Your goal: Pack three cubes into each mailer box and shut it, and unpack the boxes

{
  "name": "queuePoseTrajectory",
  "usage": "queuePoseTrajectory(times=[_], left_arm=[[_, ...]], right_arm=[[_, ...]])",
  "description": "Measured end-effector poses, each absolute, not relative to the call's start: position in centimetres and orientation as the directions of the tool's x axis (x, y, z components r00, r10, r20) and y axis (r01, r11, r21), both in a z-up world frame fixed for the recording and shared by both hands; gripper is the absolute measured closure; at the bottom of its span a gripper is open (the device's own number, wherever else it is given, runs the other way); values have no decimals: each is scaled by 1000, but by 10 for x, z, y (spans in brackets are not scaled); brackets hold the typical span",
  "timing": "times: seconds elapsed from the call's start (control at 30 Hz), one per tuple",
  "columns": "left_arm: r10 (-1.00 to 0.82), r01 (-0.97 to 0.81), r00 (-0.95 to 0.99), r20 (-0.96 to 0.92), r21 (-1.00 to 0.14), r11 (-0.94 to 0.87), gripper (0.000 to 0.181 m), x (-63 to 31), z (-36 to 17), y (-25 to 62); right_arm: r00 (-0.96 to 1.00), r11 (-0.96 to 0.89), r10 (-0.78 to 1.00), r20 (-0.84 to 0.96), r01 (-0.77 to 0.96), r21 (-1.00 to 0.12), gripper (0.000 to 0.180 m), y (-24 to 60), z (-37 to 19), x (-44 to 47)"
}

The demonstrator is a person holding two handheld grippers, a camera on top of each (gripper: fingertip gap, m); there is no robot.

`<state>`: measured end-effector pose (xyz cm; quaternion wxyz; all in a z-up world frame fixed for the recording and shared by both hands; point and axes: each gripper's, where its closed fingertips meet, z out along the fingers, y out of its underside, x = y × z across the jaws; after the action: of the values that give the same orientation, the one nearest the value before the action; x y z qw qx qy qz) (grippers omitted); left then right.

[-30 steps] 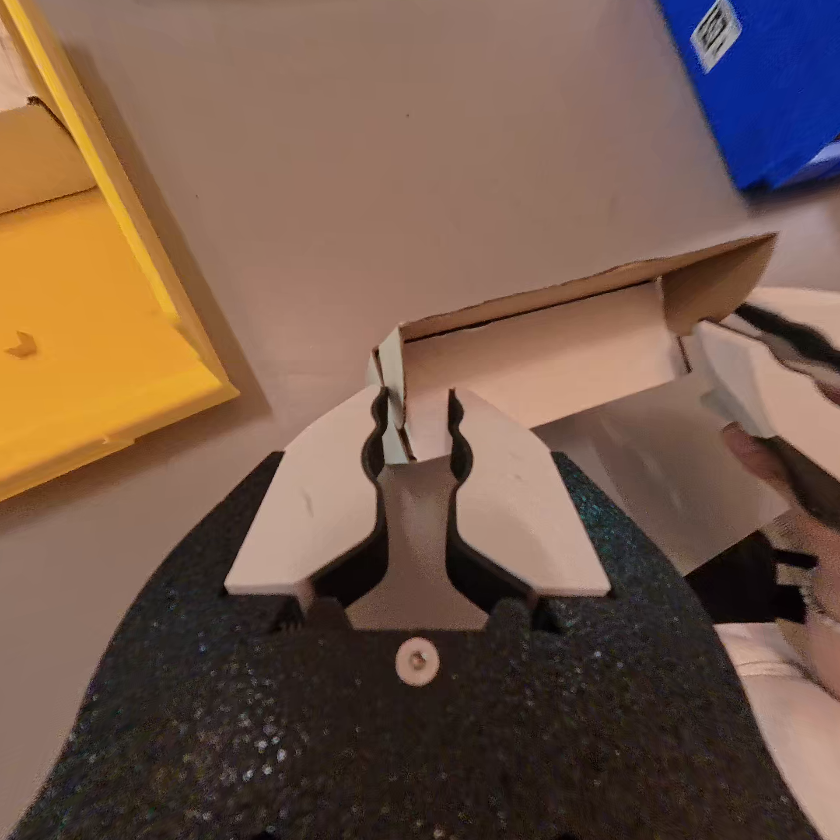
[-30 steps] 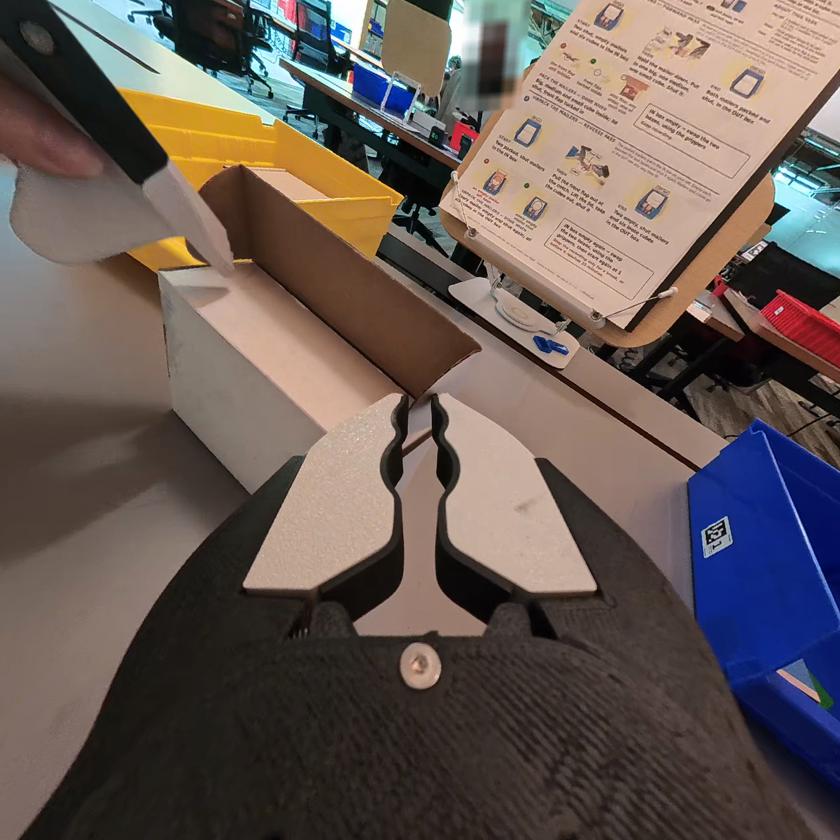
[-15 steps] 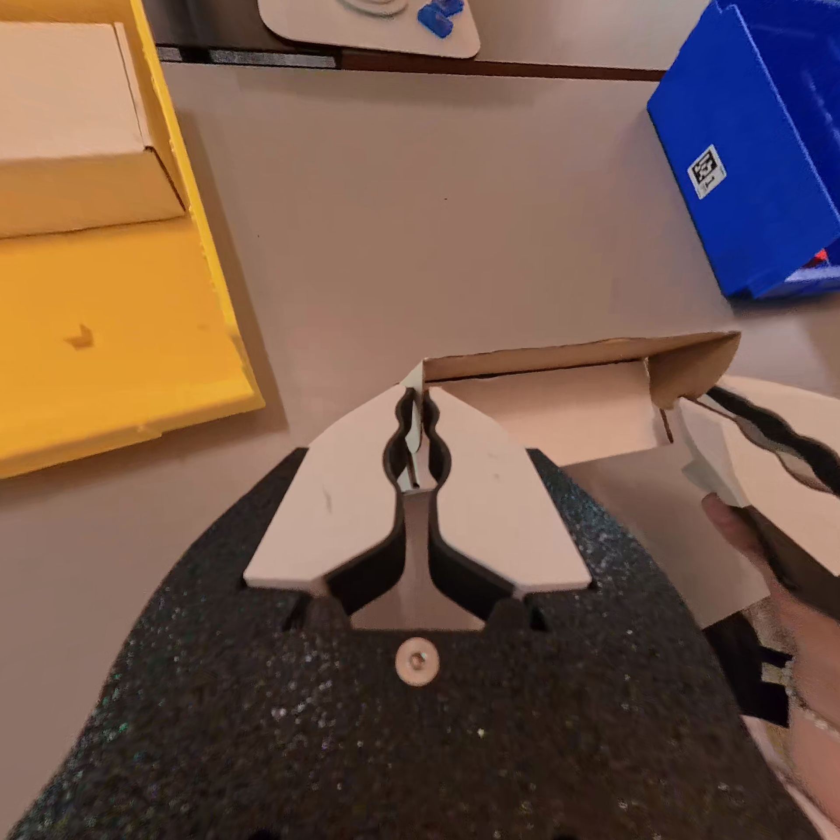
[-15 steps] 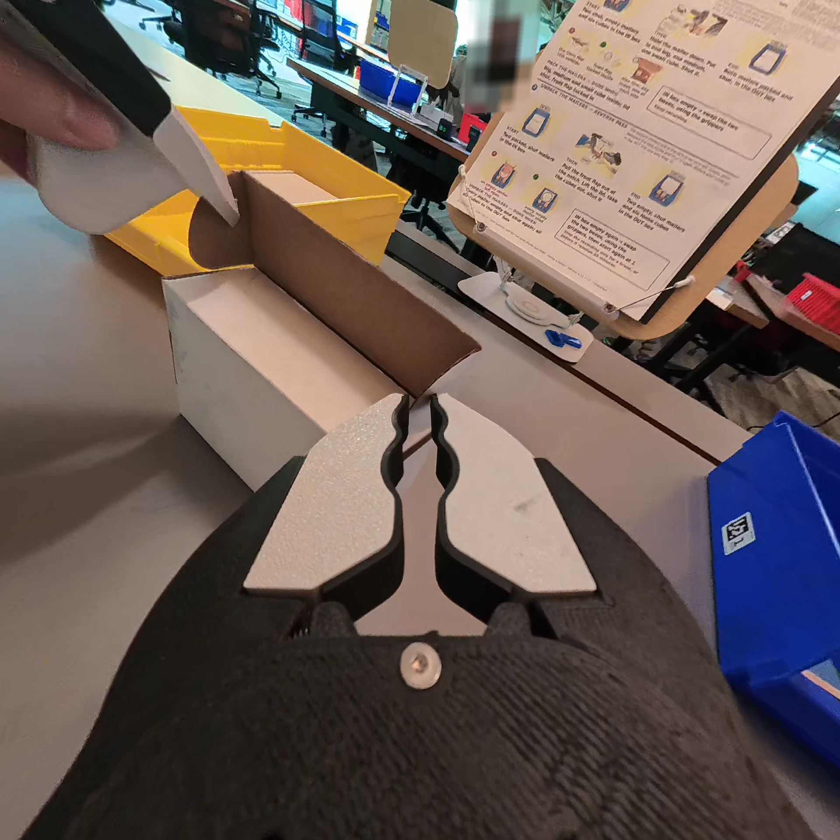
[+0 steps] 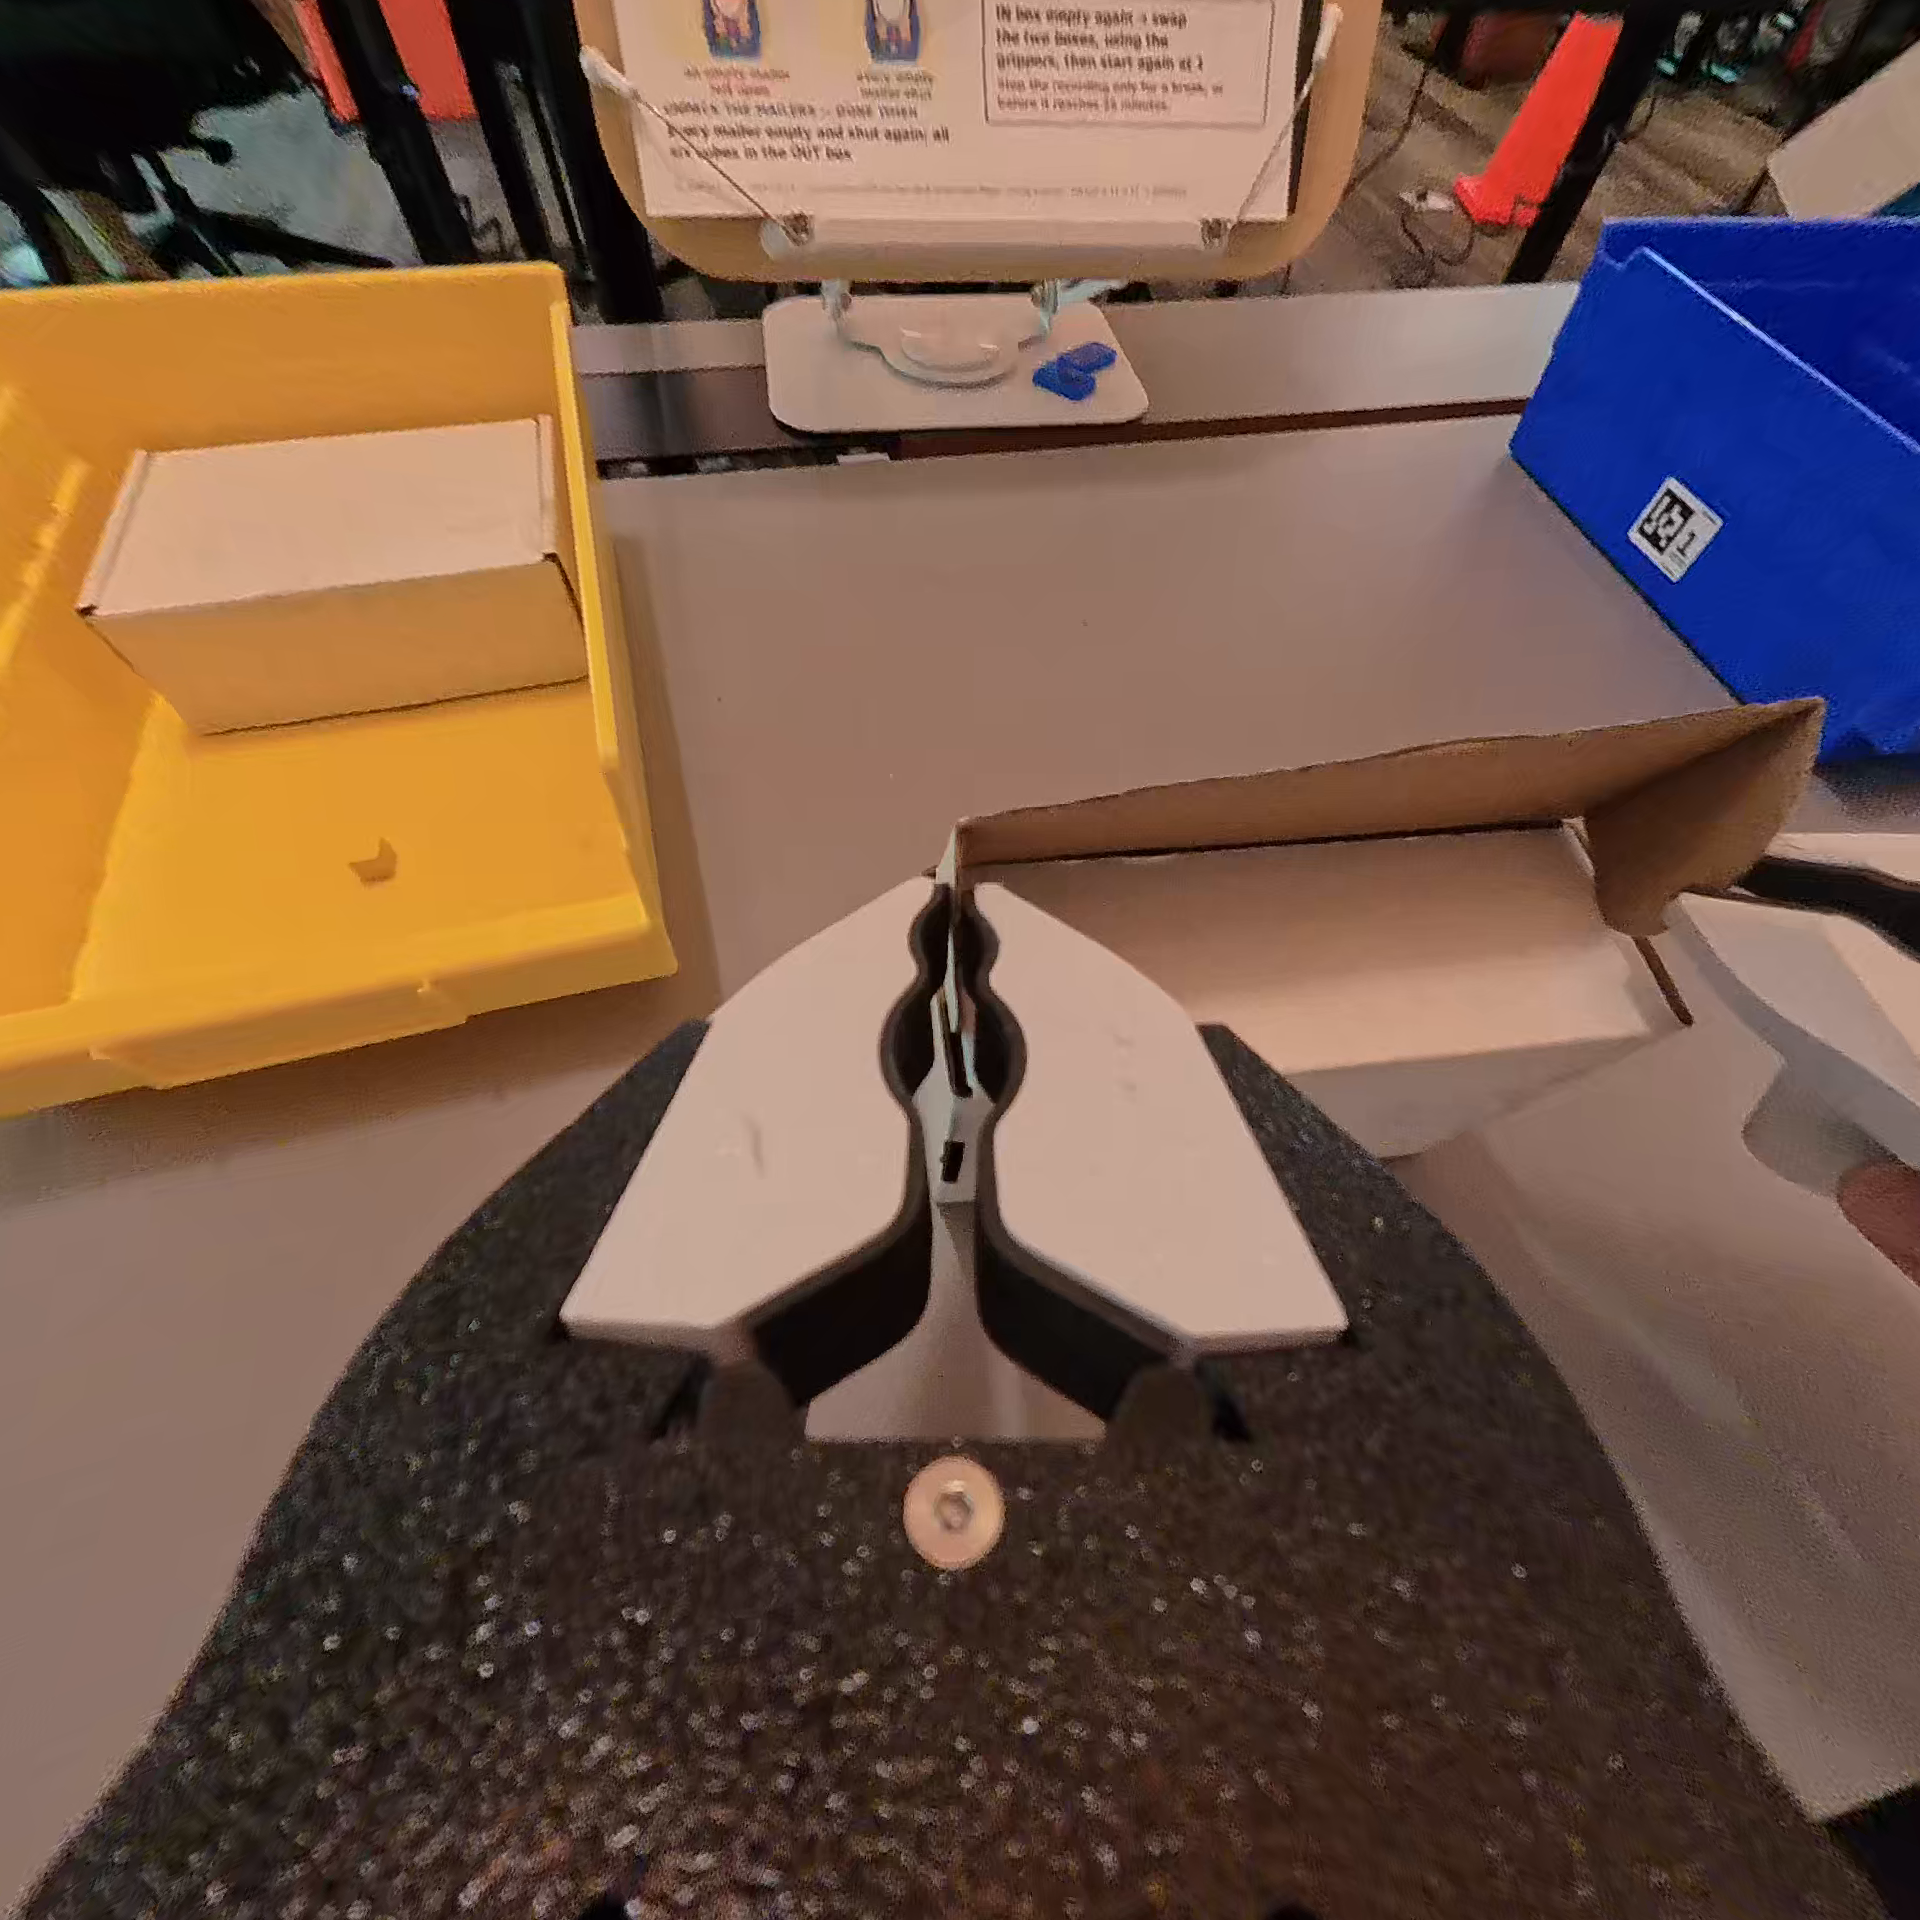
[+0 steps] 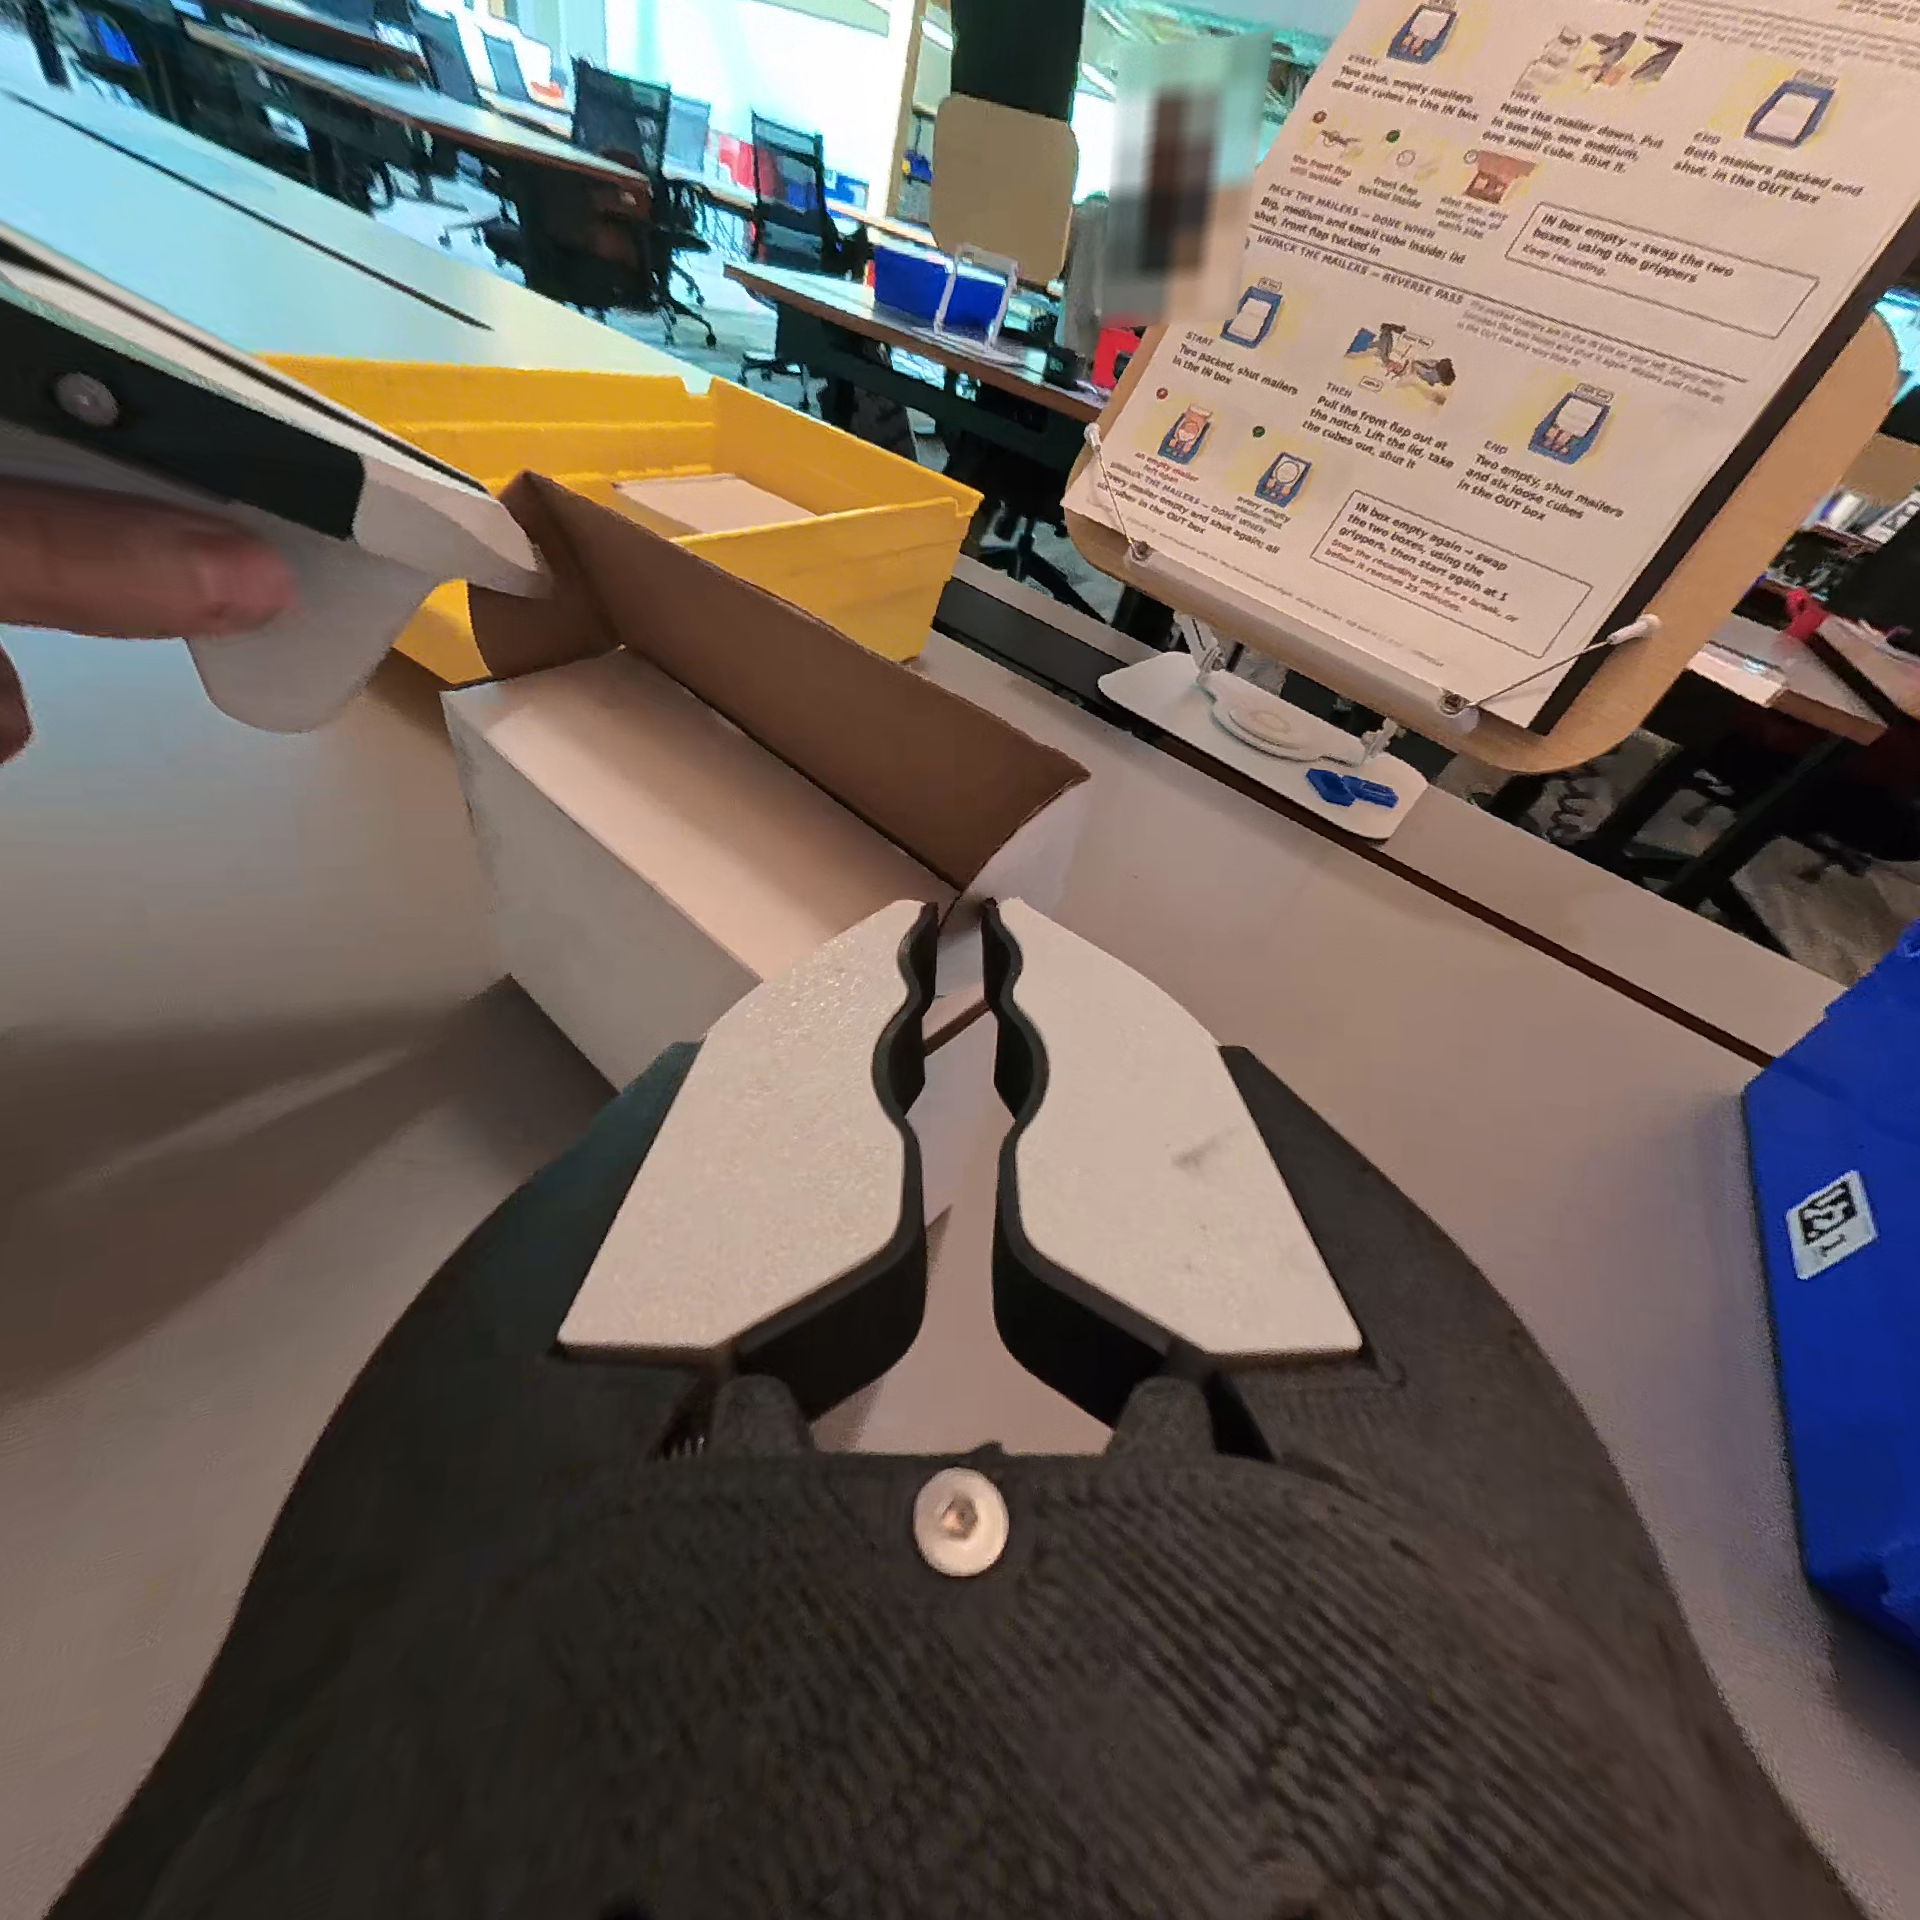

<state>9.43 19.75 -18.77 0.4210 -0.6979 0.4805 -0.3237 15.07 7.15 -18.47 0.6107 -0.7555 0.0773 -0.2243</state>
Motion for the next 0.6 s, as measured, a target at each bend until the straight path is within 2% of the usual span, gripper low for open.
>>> queuePoseTrajectory(times=[0.27, 0.43, 0.6], left_arm=[[-929, -397, 370, 0, -904, -158, 179, 96, -186, 198], [-935, -415, 355, -8, -897, -150, 179, 101, -189, 197], [-943, -417, 332, 14, -895, -160, 179, 101, -188, 194]], right_arm=[[885, -179, -399, 240, 181, -967, 170, 64, -171, 146], [873, -280, -413, 260, 150, -948, 172, 71, -180, 161], [910, -266, -365, 195, 99, -959, 173, 67, -181, 161]])
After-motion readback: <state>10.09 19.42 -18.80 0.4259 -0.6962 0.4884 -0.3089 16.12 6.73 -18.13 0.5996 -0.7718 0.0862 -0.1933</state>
